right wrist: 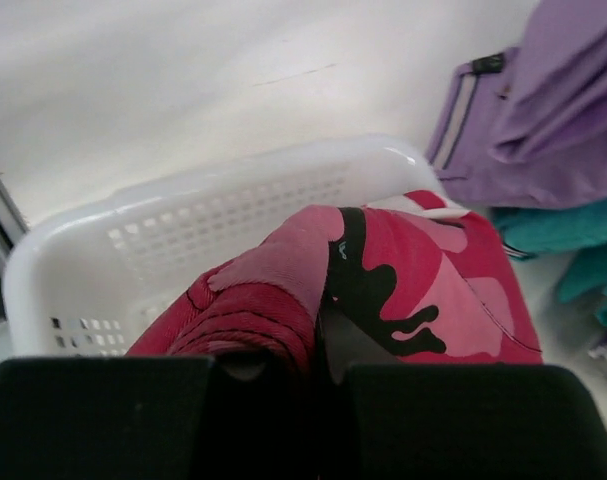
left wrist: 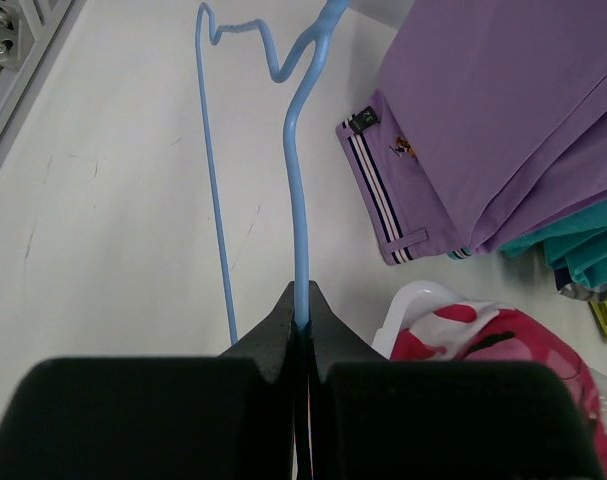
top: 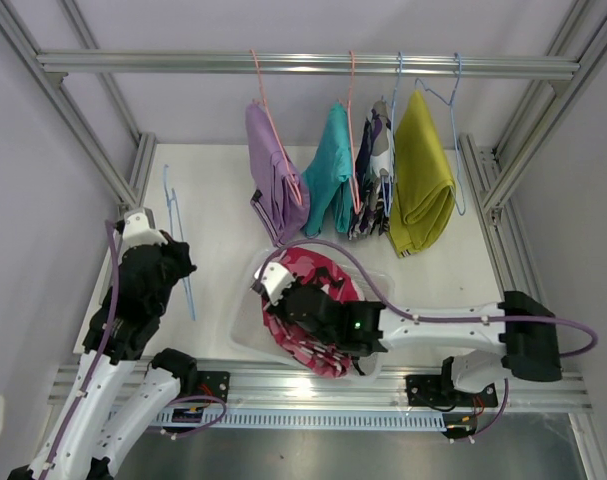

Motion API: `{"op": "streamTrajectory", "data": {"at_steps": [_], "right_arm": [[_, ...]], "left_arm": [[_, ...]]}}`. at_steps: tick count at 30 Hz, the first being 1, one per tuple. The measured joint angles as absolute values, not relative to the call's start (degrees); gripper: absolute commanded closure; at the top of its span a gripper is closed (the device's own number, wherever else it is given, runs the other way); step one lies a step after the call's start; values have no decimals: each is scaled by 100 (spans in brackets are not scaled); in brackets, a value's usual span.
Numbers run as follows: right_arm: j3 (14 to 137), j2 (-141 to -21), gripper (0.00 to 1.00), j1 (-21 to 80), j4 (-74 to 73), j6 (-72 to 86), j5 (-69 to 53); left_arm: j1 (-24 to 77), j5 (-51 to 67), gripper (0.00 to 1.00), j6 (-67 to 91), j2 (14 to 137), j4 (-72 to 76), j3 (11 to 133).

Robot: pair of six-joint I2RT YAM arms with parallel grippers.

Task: Remove the trousers from the hanger
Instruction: Place the trousers in the bin.

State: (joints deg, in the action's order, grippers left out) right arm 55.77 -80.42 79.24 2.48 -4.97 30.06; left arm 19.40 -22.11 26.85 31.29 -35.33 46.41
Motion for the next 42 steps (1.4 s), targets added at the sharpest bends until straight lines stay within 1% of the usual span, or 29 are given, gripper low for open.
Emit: {"op": "streamTrajectory", "data": {"at_steps": [1,2,3,4,5,6,7,9,12,17,19,20,21,23,24,26,29,32,42], "right_arm": [[5690,-8246,86,7950,296,-482,2956],[5784,-8412,80,7977,336,-458,2910],[5878,-8571,78,8001,357,-443,2858],[5975,-8735,70,8034,388,-423,2794],[6066,-8875,58,8060,412,-386,2751],[6158,-9006,48,8090,416,-342,2714],[6250,-9135,36,8121,421,-307,2683],[6420,-9347,26,8182,414,-259,2648],[6539,-9535,20,8250,412,-174,2622],[6539,-9491,18,8311,336,25,2401],[6539,-9343,25,8315,207,71,2307],[6539,-9223,32,8320,150,95,2265],[6539,-9078,56,8322,93,128,2217],[6539,-8691,76,8331,54,172,2189],[6539,-8503,90,8331,58,187,2209],[6534,-8169,99,8311,86,220,2259],[6445,-7856,100,8136,202,349,2257],[6202,-7911,100,7900,349,480,2233],[5481,-9531,100,7721,685,1109,1730]], "left_arm": [[1940,-2206,100,2685,3114,-3533,4641],[1940,-2202,99,2685,3098,-3533,4637],[1940,-2202,99,2685,3085,-3533,4633],[1940,-2193,100,2685,3068,-3533,4626],[1940,-2182,100,2685,3057,-3533,4622],[1940,-2178,100,2683,3052,-3533,4617],[1940,-2174,100,2683,3050,-3533,4617],[1940,-2163,100,2685,3048,-3533,4617],[1940,-2145,99,2685,3046,-3533,4615],[1944,-2095,100,2685,3041,-3533,4615],[1944,-2078,100,2683,3041,-3533,4613],[1944,-2075,99,2683,3041,-3533,4613],[1944,-2075,100,2683,3041,-3533,4613],[1944,-2073,99,2683,3035,-3533,4606],[1944,-2073,100,2685,3033,-3533,4606],[1944,-2073,100,2683,3033,-3531,4606],[1944,-2064,100,2683,3030,-3533,4606],[1944,-2058,100,2683,3030,-3533,4606],[1944,-2049,100,2674,3028,-3531,4604]]}}
